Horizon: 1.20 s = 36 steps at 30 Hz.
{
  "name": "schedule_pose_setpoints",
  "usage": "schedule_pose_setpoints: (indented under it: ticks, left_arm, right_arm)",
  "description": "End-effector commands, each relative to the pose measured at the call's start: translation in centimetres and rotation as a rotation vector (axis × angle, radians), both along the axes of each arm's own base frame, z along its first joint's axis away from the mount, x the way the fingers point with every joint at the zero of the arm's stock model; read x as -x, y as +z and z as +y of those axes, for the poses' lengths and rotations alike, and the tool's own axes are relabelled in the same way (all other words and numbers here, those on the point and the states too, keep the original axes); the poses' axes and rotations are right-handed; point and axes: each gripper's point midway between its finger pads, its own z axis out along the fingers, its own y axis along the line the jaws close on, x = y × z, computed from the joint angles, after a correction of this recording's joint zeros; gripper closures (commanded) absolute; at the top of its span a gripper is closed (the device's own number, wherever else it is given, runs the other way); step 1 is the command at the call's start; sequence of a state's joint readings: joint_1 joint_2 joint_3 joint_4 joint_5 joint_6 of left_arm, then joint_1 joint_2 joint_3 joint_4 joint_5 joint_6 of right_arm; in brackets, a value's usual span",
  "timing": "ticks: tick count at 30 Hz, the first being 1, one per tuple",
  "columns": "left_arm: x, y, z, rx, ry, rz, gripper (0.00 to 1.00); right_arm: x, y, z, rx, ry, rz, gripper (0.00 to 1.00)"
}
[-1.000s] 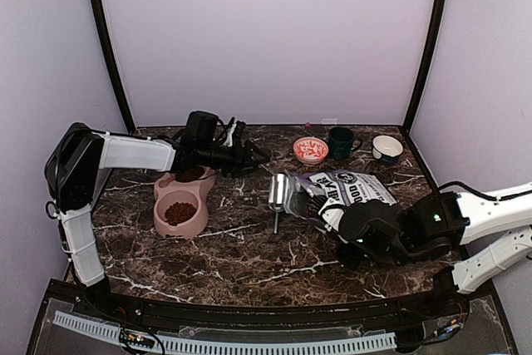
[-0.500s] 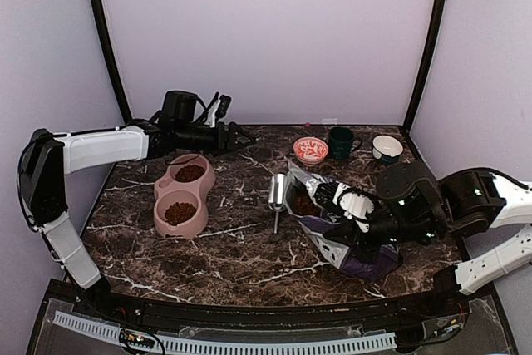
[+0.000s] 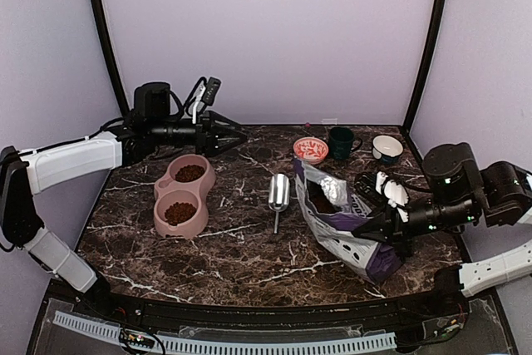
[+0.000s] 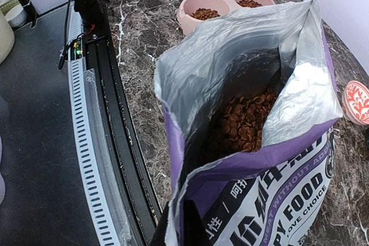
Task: Serve the pet food
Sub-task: Pick up the pet food bag from the center of the board, then close the seal on the pet food bag with both arms.
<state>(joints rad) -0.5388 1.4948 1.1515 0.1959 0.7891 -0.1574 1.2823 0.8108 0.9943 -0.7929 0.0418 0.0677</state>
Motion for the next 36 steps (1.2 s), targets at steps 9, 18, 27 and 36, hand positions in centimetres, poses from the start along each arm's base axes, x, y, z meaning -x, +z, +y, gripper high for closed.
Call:
schedule_pose_setpoints:
  ticks: [9,18,27,36]
  left_arm:
    - [8.4,3.2,-4.9,0.175,-0.526,-0.427,0.24]
    - [9.5,2.4,-9.2,0.250,-0.692,-0.372,0.33]
    - [11.0,1.5,-11.5,0.257,-0.791,-0.312,0.48]
    - [11.5,0.4,-13.0,0.243,-0.835,-0.248,0.62]
  right_arm:
    - [2.9,12.6,0.0,-0.406,0.156,-0.083,1.00]
    - [2.9,12.4,-0.1,-0.405,0.155,-0.084,1.00]
    - [2.7,12.0,-0.2,-0.404,0.140,-0.081,1.00]
    - [2.4,11.9,-0.5,-0.410,0.122,-0.088,1.00]
